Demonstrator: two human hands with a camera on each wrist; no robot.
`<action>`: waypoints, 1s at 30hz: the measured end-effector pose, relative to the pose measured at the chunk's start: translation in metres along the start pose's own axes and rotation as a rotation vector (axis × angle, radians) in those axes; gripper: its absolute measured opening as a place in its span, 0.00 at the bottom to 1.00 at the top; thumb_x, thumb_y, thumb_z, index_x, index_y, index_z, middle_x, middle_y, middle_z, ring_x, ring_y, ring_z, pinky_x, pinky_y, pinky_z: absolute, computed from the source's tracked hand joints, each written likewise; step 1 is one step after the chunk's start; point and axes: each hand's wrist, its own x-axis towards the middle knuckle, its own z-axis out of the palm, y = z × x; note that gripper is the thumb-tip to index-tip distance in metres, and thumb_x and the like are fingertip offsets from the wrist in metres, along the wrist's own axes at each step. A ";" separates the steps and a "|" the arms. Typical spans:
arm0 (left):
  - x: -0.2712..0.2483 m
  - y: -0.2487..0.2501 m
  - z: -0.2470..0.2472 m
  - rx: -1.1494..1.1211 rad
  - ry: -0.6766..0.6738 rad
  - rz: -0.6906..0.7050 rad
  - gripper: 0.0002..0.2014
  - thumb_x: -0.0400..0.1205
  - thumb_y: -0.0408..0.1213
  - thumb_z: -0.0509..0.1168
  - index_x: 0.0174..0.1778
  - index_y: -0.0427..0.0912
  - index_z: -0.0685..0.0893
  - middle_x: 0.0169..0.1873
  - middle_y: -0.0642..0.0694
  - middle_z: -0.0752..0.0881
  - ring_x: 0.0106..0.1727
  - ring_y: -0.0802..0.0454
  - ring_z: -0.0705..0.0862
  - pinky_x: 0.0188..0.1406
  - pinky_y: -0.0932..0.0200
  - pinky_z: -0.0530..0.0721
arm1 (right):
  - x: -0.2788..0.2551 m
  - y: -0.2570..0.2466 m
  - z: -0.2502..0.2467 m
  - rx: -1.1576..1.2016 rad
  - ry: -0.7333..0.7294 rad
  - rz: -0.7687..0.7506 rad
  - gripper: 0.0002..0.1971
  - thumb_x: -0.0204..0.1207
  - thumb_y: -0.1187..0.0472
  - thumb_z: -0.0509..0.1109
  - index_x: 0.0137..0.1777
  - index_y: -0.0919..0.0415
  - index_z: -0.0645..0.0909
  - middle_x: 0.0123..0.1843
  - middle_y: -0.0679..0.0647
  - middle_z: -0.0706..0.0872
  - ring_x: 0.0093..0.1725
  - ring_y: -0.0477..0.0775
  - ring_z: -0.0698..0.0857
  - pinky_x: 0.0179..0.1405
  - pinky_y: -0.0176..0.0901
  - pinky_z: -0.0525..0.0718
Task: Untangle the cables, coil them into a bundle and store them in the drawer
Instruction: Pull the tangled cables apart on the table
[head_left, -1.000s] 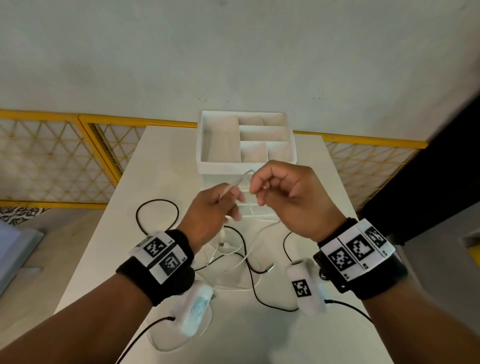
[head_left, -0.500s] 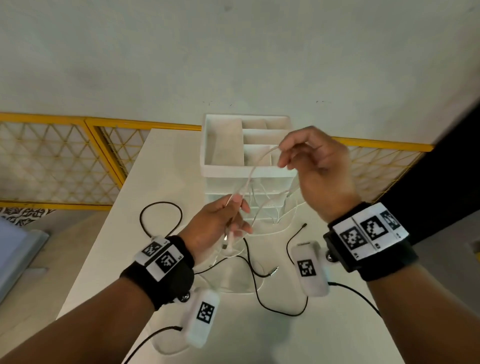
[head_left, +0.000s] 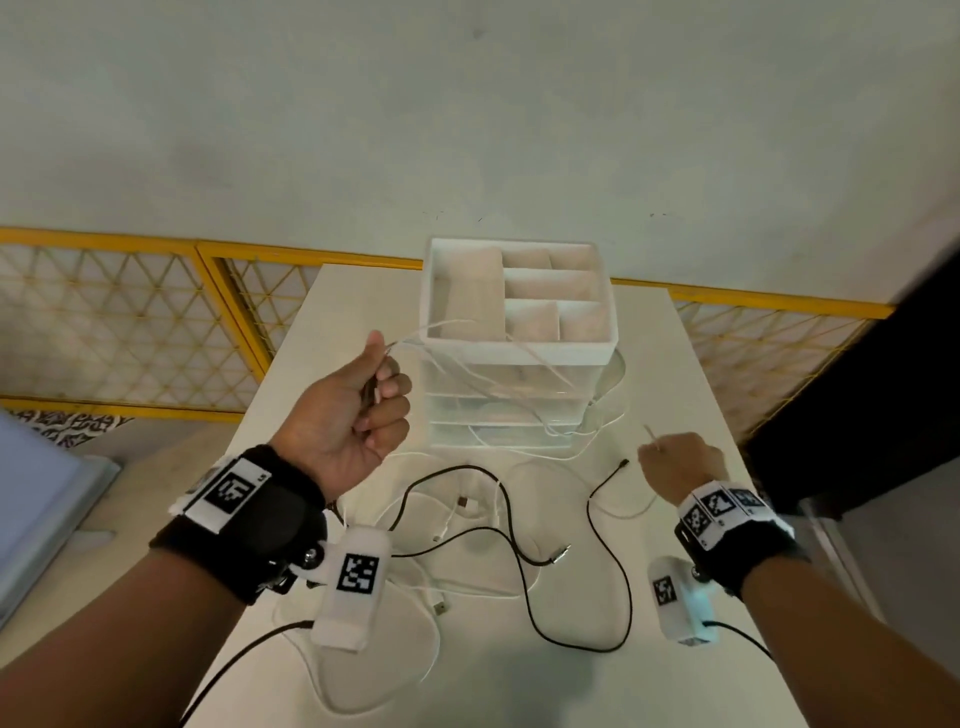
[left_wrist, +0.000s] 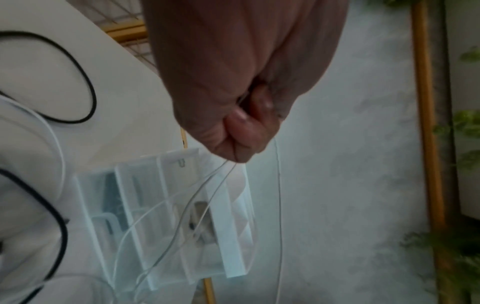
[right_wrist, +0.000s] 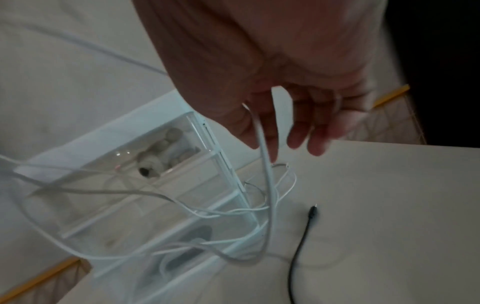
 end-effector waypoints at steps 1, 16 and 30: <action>0.000 -0.001 -0.001 0.036 0.046 0.018 0.22 0.84 0.56 0.60 0.29 0.47 0.69 0.23 0.52 0.63 0.14 0.60 0.59 0.16 0.64 0.53 | -0.002 -0.004 -0.002 0.028 -0.052 0.012 0.18 0.83 0.52 0.61 0.50 0.63 0.88 0.52 0.64 0.90 0.45 0.62 0.82 0.47 0.46 0.80; -0.001 -0.040 0.049 0.925 -0.145 0.051 0.16 0.83 0.49 0.66 0.39 0.40 0.85 0.21 0.52 0.62 0.21 0.55 0.58 0.20 0.63 0.59 | -0.093 -0.116 -0.131 1.165 -0.149 -0.650 0.12 0.85 0.69 0.65 0.42 0.62 0.86 0.41 0.59 0.84 0.26 0.57 0.81 0.29 0.47 0.82; -0.017 -0.018 -0.009 0.817 -0.027 -0.136 0.19 0.80 0.54 0.67 0.45 0.38 0.80 0.25 0.50 0.59 0.24 0.53 0.51 0.18 0.62 0.51 | 0.003 -0.065 -0.122 0.987 0.242 -0.245 0.20 0.74 0.73 0.54 0.42 0.52 0.85 0.43 0.51 0.90 0.25 0.55 0.87 0.27 0.43 0.83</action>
